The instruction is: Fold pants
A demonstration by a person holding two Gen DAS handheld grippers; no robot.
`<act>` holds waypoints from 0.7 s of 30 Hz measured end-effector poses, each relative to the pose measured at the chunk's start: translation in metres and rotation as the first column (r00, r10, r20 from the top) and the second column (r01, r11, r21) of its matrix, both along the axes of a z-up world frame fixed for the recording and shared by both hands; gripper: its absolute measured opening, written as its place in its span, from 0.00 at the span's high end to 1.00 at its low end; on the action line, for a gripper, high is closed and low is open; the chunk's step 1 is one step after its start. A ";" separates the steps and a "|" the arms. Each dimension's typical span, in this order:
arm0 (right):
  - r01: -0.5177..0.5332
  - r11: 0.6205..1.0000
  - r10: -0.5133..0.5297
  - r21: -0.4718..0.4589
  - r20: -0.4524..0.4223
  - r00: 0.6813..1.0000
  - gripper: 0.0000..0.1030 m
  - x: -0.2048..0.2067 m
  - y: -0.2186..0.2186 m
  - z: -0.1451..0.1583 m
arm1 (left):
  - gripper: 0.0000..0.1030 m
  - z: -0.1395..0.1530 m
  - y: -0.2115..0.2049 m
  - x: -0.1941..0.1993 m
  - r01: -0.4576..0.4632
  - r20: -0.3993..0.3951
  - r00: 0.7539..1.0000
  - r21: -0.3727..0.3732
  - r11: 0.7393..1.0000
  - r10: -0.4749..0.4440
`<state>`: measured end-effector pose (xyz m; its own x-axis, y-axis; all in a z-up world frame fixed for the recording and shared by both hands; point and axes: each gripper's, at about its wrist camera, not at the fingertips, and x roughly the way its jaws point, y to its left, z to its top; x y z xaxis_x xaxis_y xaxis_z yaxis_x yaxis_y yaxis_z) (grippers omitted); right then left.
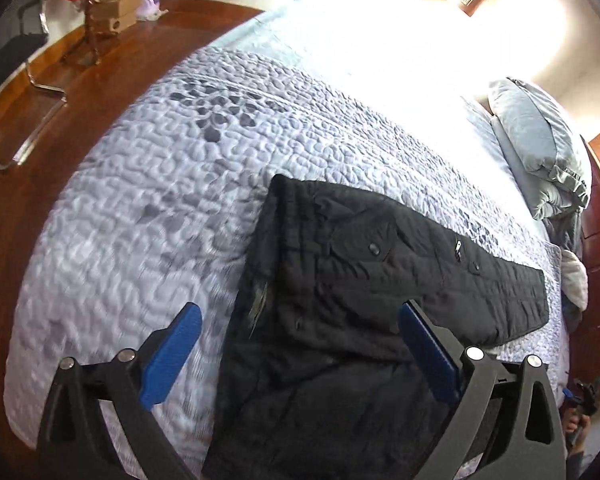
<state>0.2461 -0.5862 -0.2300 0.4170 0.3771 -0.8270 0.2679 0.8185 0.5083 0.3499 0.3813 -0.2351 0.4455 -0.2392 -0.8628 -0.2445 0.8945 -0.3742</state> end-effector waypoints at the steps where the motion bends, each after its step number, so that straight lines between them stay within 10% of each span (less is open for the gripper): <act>1: -0.027 1.000 0.027 0.003 -0.003 1.000 0.14 0.026 0.008 0.000 | 0.04 -0.009 0.003 0.021 0.008 -0.017 1.000 -0.014 1.000 -0.008; 14: -0.143 0.988 0.139 -0.050 -0.081 0.987 0.14 0.228 0.028 -0.035 | 0.06 -0.119 0.002 0.145 0.141 -0.186 0.972 -0.022 0.990 -0.142; 16: -0.163 0.984 0.157 -0.068 -0.084 0.984 0.13 0.252 0.024 -0.039 | 0.16 -0.119 -0.002 0.145 0.175 -0.197 0.965 -0.018 0.984 -0.175; 18: -0.174 0.980 0.165 -0.098 -0.092 0.982 0.13 0.273 0.019 -0.042 | 0.49 -0.118 0.001 0.144 0.184 -0.193 0.963 -0.048 0.982 -0.190; 21: -0.180 0.977 0.170 -0.111 -0.094 0.981 0.13 0.305 0.006 -0.047 | 0.62 -0.114 0.001 0.143 0.164 -0.188 0.966 -0.092 0.982 -0.179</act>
<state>0.5506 -0.5801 -0.2772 0.2805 0.3356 -0.8993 0.1523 0.9094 0.3869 0.4929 0.3828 -0.3495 0.2176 -0.3646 -0.9054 -0.1645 0.9007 -0.4022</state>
